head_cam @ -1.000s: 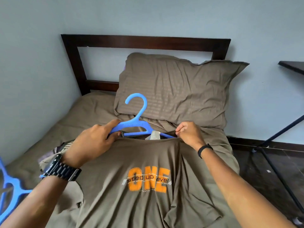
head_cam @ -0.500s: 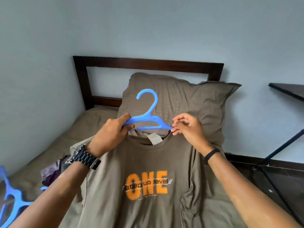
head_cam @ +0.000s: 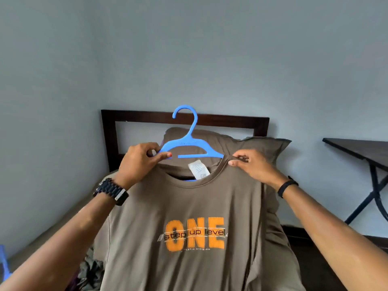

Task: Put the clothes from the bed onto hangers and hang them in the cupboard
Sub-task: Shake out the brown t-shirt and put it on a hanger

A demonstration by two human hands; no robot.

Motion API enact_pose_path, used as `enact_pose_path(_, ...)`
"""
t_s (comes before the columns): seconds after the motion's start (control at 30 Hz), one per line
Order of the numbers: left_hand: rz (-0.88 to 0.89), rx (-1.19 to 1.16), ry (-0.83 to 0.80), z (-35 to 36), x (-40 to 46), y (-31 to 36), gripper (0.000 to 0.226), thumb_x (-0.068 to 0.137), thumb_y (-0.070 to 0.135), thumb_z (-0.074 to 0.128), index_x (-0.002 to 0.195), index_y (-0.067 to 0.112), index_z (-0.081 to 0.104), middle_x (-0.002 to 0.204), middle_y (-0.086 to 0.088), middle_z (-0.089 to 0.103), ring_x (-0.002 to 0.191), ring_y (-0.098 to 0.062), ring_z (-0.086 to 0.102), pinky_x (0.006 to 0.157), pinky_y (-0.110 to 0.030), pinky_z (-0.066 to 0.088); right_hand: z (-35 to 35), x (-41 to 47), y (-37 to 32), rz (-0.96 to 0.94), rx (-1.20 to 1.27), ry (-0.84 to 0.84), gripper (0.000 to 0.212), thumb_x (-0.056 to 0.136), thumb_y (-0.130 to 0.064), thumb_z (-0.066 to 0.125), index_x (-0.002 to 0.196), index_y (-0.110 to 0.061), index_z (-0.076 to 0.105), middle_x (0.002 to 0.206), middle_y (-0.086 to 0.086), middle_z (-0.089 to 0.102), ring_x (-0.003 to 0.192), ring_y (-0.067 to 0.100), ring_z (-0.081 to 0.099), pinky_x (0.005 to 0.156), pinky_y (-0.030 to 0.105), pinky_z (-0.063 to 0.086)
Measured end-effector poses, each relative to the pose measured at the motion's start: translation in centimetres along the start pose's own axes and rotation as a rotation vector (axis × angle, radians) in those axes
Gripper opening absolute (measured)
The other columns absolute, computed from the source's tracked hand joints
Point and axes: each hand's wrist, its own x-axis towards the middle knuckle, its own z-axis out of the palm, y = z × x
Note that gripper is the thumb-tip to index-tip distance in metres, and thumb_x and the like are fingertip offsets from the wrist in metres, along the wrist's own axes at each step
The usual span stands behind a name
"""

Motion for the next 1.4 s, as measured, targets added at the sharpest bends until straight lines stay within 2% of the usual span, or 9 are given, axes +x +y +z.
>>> enact_pose_path(0.17, -0.099, 0.485, -0.02, -2.1, 1.0, 1.2, 0.077, 0.067, 0.084, 0.033, 0.049, 0.009, 0.036, 0.048, -0.005, 0.041, 0.051, -0.025, 0.047, 0.048, -0.028, 0.03, -2.6, 0.6, -3.5, -0.127, -0.088, 0.15, 0.014, 0.084, -0.018, 0.071, 0.073, -0.012, 0.066, 0.066, 0.008, 0.062, 0.062, 0.016, 0.051, 0.06, 0.03, 0.038)
enact_pose_path(0.27, -0.111, 0.64, -0.072, -3.3, 2.2, 2.6, 0.074, 0.075, 0.082, 0.031, 0.056, 0.012, 0.048, 0.056, -0.002, 0.052, 0.06, -0.025, 0.054, 0.054, -0.027, 0.037, -3.6, 1.0, -5.0, -0.182, -0.16, 0.227, 0.013, 0.083, -0.021, 0.072, 0.072, -0.021, 0.066, 0.062, -0.003, 0.059, 0.061, 0.011, 0.051, 0.059, 0.03, 0.039)
enact_pose_path(0.47, -0.016, -0.109, -0.27, -4.6, 6.2, 5.8, 0.026, 0.095, 0.031, 0.055, 0.081, 0.009, 0.06, 0.079, 0.002, 0.068, 0.085, -0.029, 0.066, 0.08, -0.041, 0.05, -6.5, 1.1, -7.2, -0.145, -0.136, 0.321, 0.004, 0.083, -0.019, 0.072, 0.086, -0.016, 0.071, 0.08, -0.003, 0.069, 0.082, 0.017, 0.064, 0.074, 0.029, 0.046)
enact_pose_path(0.57, 0.022, -0.143, -0.251, -4.5, 6.7, 7.6, 0.032, 0.096, 0.029, 0.053, 0.08, 0.001, 0.054, 0.069, 0.006, 0.063, 0.059, -0.004, 0.058, 0.059, -0.015, 0.043, -6.7, -0.2, -7.6, -0.22, -0.225, 0.464, 0.015, 0.083, -0.007, 0.069, 0.098, -0.01, 0.066, 0.094, 0.002, 0.066, 0.092, 0.021, 0.06, 0.081, 0.022, 0.042)
enact_pose_path(0.67, 0.078, -0.078, -0.226, -3.9, 6.7, 9.3, 0.029, 0.097, 0.03, 0.051, 0.071, 0.017, 0.048, 0.064, 0.01, 0.059, 0.053, -0.003, 0.048, 0.049, -0.013, 0.033, -5.7, -1.5, -8.2, -0.494, -0.48, 0.62, 0.013, 0.082, -0.002, 0.061, 0.093, -0.009, 0.064, 0.092, 0.004, 0.062, 0.089, 0.021, 0.052, 0.079, 0.029, 0.043)
enact_pose_path(0.77, 0.13, -0.055, -0.203, -3.7, 6.6, 11.1, 0.028, 0.098, 0.03, 0.049, 0.074, 0.017, 0.048, 0.061, 0.014, 0.056, 0.052, -0.005, 0.048, 0.047, -0.011, 0.034, -4.4, -1.8, -8.8, -0.565, -0.551, 0.356, 0.016, 0.085, -0.004, 0.053, 0.093, -0.009, 0.065, 0.092, 0.005, 0.063, 0.089, 0.021, 0.057, 0.08, 0.027, 0.042)
enact_pose_path(0.97, 0.272, 0.199, -0.169, -3.6, 6.5, 12.6, 0.026, 0.099, 0.036, 0.044, 0.086, 0.014, 0.046, 0.063, 0.003, 0.05, 0.066, -0.029, 0.051, 0.061, -0.036, 0.04, -4.2, -1.4, -9.1, -0.285, -0.557, -0.023, 0.034, 0.093, -0.013, 0.041, 0.121, -0.013, 0.059, 0.118, 0.002, 0.059, 0.112, 0.018, 0.056, 0.097, 0.026, 0.042)
enact_pose_path(1.13, 0.351, 0.34, -0.139, -3.3, 6.4, 13.1, 0.031, 0.099, 0.041, 0.038, 0.098, 0.012, 0.049, 0.073, -0.006, 0.051, 0.068, -0.029, 0.049, 0.059, -0.034, 0.035, -4.6, -0.6, -10.4, -0.095, -0.562, -0.231, 0.043, 0.094, -0.02, 0.043, 0.138, -0.016, 0.044, 0.145, -0.002, 0.041, 0.132, 0.015, 0.039, 0.109, 0.027, 0.031)
enact_pose_path(1.4, 0.392, 0.383, -0.172, -2.9, 6.2, 12.8, 0.024, 0.099, 0.042, 0.035, 0.089, 0.02, 0.033, 0.073, -0.006, 0.047, 0.075, -0.036, 0.053, 0.059, -0.035, 0.03, -5.2, 0.6, -11.7, 0.17, -0.624, -0.452, 0.045, 0.087, -0.036, 0.046, 0.128, -0.019, 0.048, 0.114, 0.006, 0.059, 0.095, 0.018, 0.054, 0.079, 0.031, 0.042)
